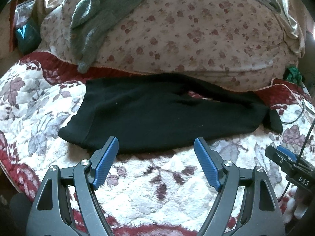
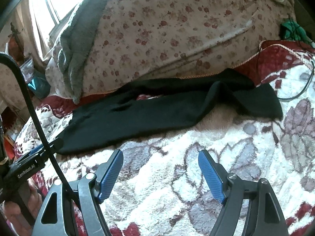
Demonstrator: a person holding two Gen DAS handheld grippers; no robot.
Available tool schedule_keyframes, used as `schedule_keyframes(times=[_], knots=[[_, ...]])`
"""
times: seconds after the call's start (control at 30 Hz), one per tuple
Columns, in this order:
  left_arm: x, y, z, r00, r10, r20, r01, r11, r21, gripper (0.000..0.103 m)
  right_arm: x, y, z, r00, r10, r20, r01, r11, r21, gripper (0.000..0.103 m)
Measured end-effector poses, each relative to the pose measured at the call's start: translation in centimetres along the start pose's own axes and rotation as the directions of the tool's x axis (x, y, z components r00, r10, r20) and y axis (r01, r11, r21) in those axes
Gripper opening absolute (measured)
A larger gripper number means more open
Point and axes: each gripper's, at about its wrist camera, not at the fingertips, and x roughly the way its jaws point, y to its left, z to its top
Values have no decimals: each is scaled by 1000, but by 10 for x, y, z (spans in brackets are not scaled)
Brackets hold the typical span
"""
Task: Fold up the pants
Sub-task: 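Move both tools toward the crumpled black pants on the quilt, then close the left gripper on a pants leg while the right gripper grasps the other leg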
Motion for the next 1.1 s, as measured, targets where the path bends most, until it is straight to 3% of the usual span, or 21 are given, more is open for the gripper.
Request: schedule_keyframes(times=[0.47,0.77,0.97,1.1], knots=[[18,48,-8,997,48,-57,-53,995,-87,80,15,-27,-3,1000,-5,-14,6,998,68,77],[36,98,-14,995,44,-94,-68,959,-276,80,29,-61,-5,1000,-5,-18,8,988,157,77],[59,105,-18,990,23,-142,-70,939,-336,80,36,-81,4,999,43,7,-43,973,229,77],[66,102,-11,992,27,-121,-67,936,-345,80,46,-88,17,997,68,20,-71,962,265,77]])
